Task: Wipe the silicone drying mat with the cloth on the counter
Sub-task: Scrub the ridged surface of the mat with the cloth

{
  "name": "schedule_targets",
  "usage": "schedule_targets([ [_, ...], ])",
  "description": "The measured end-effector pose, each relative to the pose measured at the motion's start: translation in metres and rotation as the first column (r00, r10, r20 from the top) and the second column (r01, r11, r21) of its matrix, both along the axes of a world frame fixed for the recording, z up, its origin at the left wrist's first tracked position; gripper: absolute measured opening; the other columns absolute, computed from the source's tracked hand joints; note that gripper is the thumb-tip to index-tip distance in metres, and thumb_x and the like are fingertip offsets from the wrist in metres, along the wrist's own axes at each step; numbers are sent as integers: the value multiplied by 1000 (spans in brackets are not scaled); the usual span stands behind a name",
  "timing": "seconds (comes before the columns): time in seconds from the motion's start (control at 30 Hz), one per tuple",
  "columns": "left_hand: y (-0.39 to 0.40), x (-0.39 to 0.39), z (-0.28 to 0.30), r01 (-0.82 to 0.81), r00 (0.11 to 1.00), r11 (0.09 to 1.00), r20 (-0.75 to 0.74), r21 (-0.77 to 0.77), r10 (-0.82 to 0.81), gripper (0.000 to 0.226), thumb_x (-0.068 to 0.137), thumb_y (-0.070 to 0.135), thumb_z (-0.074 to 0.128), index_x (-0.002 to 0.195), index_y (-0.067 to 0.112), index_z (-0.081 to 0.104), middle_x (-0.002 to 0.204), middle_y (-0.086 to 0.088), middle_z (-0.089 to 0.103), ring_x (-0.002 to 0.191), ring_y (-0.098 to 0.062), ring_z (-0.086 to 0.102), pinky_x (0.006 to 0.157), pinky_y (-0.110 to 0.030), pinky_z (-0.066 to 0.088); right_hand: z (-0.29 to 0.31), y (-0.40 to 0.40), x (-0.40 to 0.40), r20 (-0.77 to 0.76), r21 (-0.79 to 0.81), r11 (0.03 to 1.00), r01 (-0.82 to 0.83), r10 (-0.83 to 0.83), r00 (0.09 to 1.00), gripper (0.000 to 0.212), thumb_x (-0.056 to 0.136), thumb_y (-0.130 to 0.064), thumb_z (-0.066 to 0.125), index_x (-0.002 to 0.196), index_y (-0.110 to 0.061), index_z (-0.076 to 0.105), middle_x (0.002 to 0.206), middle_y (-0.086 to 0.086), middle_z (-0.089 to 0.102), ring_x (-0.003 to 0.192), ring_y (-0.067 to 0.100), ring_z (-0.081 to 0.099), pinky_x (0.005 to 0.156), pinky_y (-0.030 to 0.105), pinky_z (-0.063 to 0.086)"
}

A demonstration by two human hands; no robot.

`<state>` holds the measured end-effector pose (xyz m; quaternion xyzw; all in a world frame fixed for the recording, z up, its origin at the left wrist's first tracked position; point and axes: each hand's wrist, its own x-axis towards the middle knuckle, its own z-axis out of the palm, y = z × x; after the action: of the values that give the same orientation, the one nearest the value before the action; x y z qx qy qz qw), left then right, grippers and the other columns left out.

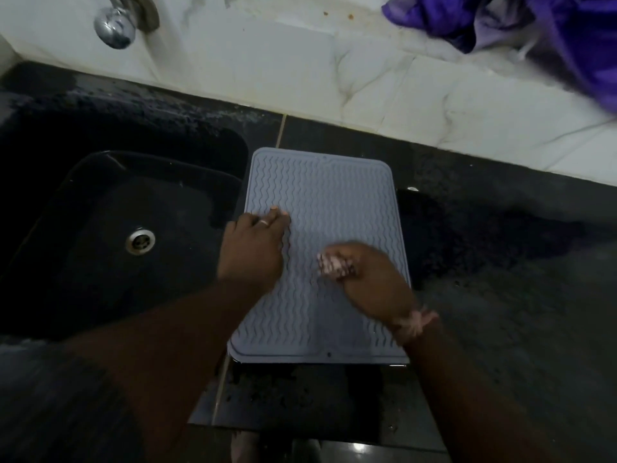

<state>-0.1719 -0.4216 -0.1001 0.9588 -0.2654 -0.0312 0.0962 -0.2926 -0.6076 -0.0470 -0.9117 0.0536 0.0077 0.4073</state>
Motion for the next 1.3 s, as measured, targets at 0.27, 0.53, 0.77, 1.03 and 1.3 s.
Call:
schedule_targets([
  [0.27,9,13,-20,66,986,995,161,-69,-54,60,87,24,63,146,27,50,145,-1,52,113,-26,49,93,-42,42,-10,0,124,-10,-472,881,12,-19,1000,31,98,-26,56,128,-25,65,128,2,65,119,26,59,106,48,46],
  [0.53,7,11,-16,55,977,994,208,-100,-33,45,98,24,54,143,26,56,145,-1,55,107,-28,53,88,-40,40,-25,39,68,1,-485,874,20,-23,1000,33,86,-13,59,116,-23,68,113,2,65,102,30,58,91,46,46],
  [0.77,8,11,-19,53,976,995,213,-80,-35,49,99,21,48,147,27,53,149,0,52,107,-29,52,89,-41,38,-15,69,-47,-94,-307,948,-84,57,994,46,74,-15,55,116,-25,71,117,-5,67,100,26,60,87,47,48],
  [1.03,13,13,-10,98,990,990,110,-104,-86,54,94,20,57,147,26,53,151,2,52,116,-30,52,92,-40,36,10,49,-18,-116,46,993,-112,117,986,27,90,0,66,107,-18,76,103,-7,74,101,3,67,95,25,52],
  [1.3,47,48,10,365,917,931,-169,-10,-362,77,90,-2,55,160,22,32,169,1,25,138,-28,40,114,-34,32,-18,51,96,-26,-427,904,16,-30,999,27,91,-16,62,113,-28,70,113,1,68,109,28,61,98,45,48],
])
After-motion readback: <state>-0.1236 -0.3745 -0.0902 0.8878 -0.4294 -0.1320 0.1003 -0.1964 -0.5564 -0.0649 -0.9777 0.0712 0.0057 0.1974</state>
